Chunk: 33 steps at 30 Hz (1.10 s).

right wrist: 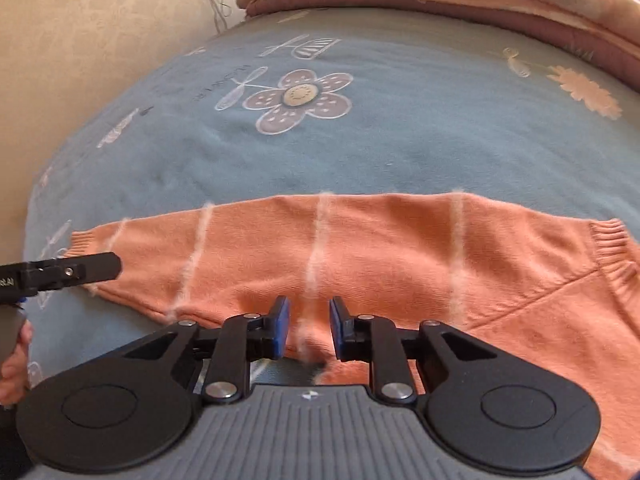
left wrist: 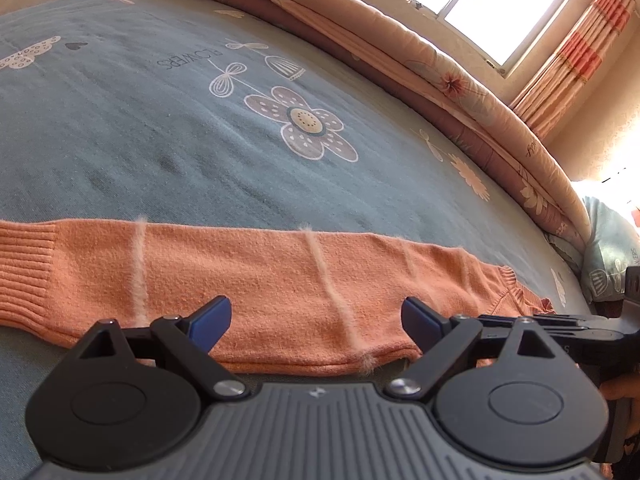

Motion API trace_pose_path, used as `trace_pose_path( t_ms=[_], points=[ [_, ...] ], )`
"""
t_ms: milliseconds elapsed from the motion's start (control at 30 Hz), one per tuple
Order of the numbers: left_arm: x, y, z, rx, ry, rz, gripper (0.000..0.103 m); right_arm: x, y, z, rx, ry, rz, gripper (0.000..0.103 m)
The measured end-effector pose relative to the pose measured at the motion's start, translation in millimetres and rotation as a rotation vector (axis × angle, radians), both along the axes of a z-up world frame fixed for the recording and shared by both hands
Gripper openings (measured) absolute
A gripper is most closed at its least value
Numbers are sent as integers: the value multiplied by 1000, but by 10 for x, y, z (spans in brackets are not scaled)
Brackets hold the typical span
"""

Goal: Fold clothes

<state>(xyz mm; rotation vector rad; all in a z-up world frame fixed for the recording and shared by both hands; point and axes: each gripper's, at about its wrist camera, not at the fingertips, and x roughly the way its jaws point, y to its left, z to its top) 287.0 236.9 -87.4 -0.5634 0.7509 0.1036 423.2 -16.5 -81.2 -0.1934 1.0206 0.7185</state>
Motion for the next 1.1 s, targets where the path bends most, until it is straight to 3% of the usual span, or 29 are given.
trace_pose_path(
  t_ms=[133, 233, 333, 467, 567, 767, 933, 1100],
  points=[
    [25, -60, 6, 15, 1, -15, 92, -160, -9, -164, -63, -15, 9, 29],
    [45, -112, 9, 24, 2, -30, 92, -273, 73, -227, -60, -46, 61, 53],
    [54, -145, 14, 34, -3, -44, 92, -242, -3, -50, -8, -66, 90, 48],
    [70, -139, 5, 29, -3, -38, 92, 59, -229, 176, 39, -129, -56, 48],
    [84, -138, -4, 29, -1, -35, 92, 344, -307, 107, 4, -158, -152, 46],
    [125, -155, -31, 37, 7, -34, 92, 755, -159, -338, -40, -172, -212, 46],
    [157, -188, -59, 46, 20, -36, 92, 916, 0, -329, -61, -228, -186, 46],
    [131, -178, -41, 46, 8, -40, 92, 926, 51, -203, -70, -223, -205, 46]
  ],
)
